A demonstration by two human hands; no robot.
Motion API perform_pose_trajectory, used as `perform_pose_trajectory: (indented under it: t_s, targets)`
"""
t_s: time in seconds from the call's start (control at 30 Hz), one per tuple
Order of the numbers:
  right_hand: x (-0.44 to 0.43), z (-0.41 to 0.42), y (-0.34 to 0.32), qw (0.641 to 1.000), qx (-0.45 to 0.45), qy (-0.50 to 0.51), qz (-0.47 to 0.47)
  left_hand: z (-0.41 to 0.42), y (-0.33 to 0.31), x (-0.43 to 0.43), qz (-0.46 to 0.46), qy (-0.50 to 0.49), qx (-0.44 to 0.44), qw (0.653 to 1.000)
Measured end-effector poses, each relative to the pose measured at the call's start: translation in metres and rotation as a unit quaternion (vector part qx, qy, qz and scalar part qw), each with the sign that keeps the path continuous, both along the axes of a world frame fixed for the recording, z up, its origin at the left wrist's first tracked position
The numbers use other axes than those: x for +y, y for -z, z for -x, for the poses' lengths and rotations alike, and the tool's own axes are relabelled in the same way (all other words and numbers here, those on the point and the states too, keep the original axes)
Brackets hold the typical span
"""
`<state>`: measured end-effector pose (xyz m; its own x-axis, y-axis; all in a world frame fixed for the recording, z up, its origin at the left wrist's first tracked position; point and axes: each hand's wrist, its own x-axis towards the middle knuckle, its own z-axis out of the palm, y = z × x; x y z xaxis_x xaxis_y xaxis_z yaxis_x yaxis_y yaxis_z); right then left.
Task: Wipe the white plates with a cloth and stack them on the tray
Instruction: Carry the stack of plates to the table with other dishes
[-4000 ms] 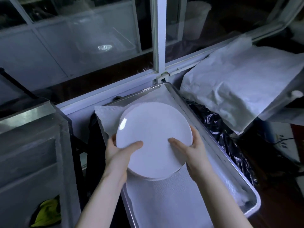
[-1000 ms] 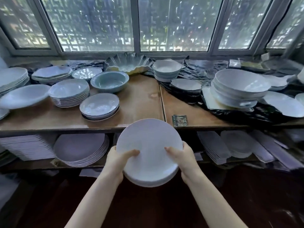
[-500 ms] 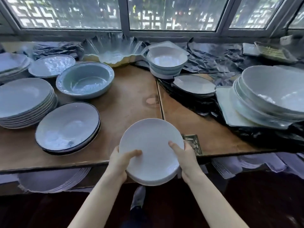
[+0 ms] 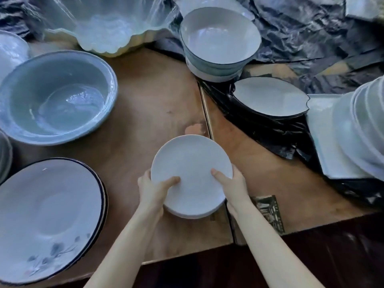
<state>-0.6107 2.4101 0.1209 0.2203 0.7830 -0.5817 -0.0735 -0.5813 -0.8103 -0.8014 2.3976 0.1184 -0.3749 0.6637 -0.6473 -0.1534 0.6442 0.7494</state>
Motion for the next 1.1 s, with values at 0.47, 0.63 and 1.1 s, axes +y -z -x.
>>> perform_pose_trajectory:
  t_s: [0.47, 0.63, 1.1]
  targets:
    - [0.039, 0.008, 0.008, 0.996, -0.072, -0.053, 0.028, 0.019, 0.006, 0.042, 0.023, 0.102, 0.074, 0.992]
    - [0.039, 0.0, 0.004, 0.978, -0.177, -0.102, 0.034, 0.02, 0.009, 0.04, 0.017, 0.147, 0.129, 0.98]
    - [0.021, -0.015, 0.003, 0.984, -0.145, -0.094, 0.041, 0.037, -0.004, 0.034, 0.008, 0.15, 0.088, 0.985]
